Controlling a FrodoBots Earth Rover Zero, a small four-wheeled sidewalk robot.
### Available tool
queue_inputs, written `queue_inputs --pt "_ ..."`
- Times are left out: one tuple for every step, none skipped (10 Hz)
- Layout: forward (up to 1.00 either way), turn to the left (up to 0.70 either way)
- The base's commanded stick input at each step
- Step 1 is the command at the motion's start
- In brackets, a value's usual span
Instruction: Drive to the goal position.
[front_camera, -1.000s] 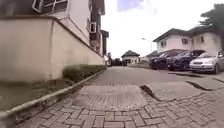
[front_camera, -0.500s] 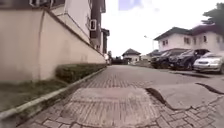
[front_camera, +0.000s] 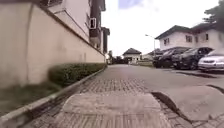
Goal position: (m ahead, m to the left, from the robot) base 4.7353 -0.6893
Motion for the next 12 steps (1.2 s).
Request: queue_inputs --pt "0.7 0.0" --pt "0.7 0.0" --pt "0.7 0.0" --pt "0.7 0.0" --pt "0.7 0.0" --pt "0.7 0.0" --pt "0.7 0.0" --pt "0.7 0.0" --pt "0.7 0.0" --pt "0.7 0.0" --pt "0.7 0.0" --pt "0.7 0.0"
